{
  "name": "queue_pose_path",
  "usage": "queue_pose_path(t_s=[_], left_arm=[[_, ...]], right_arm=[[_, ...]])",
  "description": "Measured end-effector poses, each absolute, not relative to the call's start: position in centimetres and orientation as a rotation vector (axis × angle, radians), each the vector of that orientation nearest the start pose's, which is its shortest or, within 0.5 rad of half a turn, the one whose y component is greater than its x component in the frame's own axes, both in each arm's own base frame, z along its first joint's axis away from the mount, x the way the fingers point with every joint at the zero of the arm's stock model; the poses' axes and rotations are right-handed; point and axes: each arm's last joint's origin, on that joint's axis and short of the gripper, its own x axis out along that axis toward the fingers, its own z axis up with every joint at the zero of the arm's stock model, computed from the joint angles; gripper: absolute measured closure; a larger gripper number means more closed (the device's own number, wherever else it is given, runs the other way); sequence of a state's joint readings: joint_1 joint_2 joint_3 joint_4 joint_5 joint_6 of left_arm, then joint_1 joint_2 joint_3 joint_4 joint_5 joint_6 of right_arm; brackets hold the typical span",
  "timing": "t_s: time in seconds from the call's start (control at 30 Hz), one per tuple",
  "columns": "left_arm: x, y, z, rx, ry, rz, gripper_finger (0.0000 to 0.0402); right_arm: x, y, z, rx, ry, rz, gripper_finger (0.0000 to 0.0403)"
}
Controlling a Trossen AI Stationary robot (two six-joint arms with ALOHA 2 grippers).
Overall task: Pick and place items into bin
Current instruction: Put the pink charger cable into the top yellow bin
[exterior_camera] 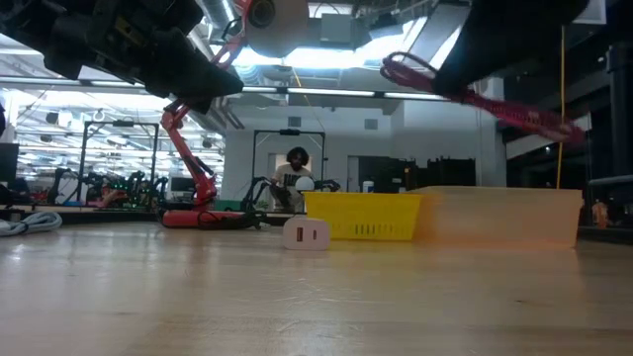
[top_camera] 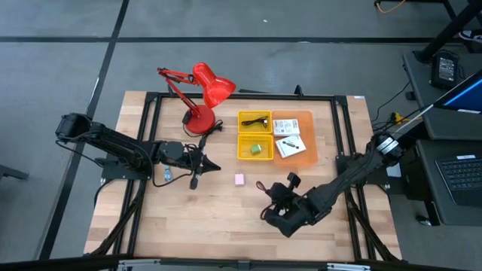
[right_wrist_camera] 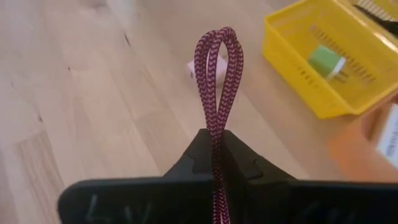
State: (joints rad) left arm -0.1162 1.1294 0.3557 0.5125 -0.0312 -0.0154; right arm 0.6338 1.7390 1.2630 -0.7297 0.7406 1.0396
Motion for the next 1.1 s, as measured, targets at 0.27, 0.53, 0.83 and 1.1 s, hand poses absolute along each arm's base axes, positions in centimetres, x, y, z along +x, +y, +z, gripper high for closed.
queue_pose_path(t_s=[0.27,0.53,0.83,1.1], left_arm=[[21.6,-2.5,18.9,0.003,0.261,-0.089,0.0398],[21.6,-2.5,18.9,0.004,0.262,-0.090,0.0400],[21.6,-2.5,18.9,0.006,0.262,-0.090,0.0396],[21.6,-2.5,18.9,0.048,0.260,-0.095,0.0399]], right_arm=[[28.6,19.1,18.5,0.241,0.583,-0.407,0.0401],[27.2,18.0,18.6,0.168,0.347,-0.236,0.0401],[24.1,15.4,17.3,0.092,0.086,-0.212,0.0401],[22.1,13.9,17.8,-0.029,-0.102,-0.210,0.0402]])
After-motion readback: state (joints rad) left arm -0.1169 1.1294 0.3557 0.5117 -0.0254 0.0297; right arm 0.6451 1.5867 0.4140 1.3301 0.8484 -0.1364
